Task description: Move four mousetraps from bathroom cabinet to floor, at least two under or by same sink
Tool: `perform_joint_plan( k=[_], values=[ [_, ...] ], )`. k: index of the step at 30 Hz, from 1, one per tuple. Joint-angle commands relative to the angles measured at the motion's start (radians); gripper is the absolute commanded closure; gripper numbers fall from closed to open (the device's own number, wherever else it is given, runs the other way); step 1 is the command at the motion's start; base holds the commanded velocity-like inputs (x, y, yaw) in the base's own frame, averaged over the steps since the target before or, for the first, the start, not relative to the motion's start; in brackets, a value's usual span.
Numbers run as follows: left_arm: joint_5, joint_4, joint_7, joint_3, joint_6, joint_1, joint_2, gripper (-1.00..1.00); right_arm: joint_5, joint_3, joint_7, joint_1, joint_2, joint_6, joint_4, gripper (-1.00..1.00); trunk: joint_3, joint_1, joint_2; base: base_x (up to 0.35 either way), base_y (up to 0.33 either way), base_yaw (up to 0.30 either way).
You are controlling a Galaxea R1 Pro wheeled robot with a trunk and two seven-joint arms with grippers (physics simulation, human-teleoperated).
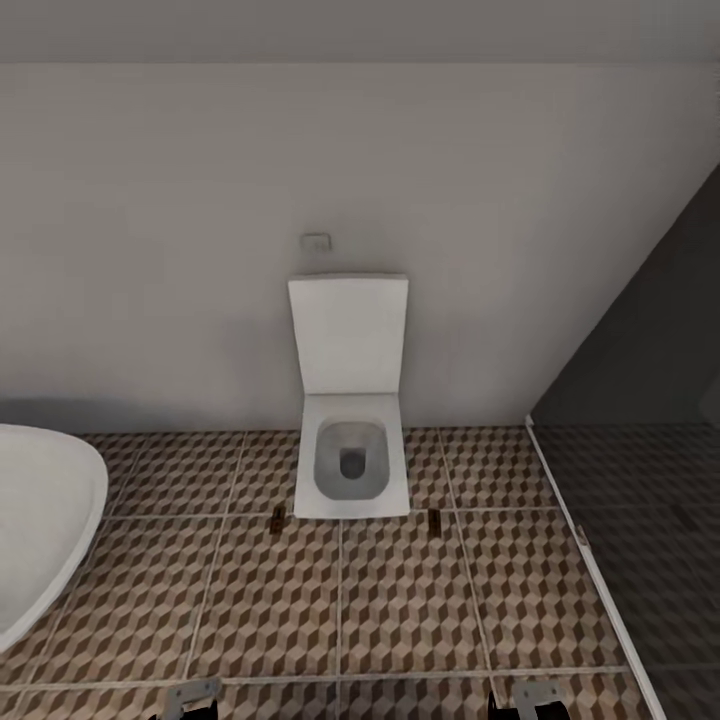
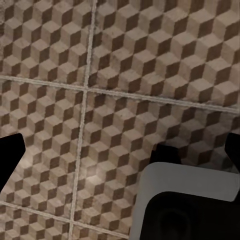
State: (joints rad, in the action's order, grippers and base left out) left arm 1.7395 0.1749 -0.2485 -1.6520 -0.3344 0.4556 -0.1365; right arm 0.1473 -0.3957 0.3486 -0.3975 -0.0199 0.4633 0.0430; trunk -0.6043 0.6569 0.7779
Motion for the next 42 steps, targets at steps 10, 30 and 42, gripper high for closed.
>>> perform_joint_plan(
  k=[10, 30, 42],
  values=[
    [0.0, 0.0, 0.0, 0.0, 0.0, 0.0, 0.0, -1.0, 0.0, 0.0, 0.0, 0.0, 0.0, 0.0, 0.0, -1.0, 0.048, -0.038, -0.07, 0.0, 0.0, 0.0],
    [0.0, 0.0, 0.0, 0.0, 0.0, 0.0, 0.0, -1.0, 0.0, 0.0, 0.0, 0.0, 0.0, 0.0, 0.0, -1.0, 0.142, -0.115, -0.21, 0.0, 0.0, 0.0],
    [0.0, 0.0, 0.0, 0.0, 0.0, 0.0, 0.0, -1.0, 0.0, 0.0, 0.001, 0.0, 0.0, 0.0, 0.0, -1.0, 0.199, -0.161, -0.294, 0.0, 0.0, 0.0]
  ],
)
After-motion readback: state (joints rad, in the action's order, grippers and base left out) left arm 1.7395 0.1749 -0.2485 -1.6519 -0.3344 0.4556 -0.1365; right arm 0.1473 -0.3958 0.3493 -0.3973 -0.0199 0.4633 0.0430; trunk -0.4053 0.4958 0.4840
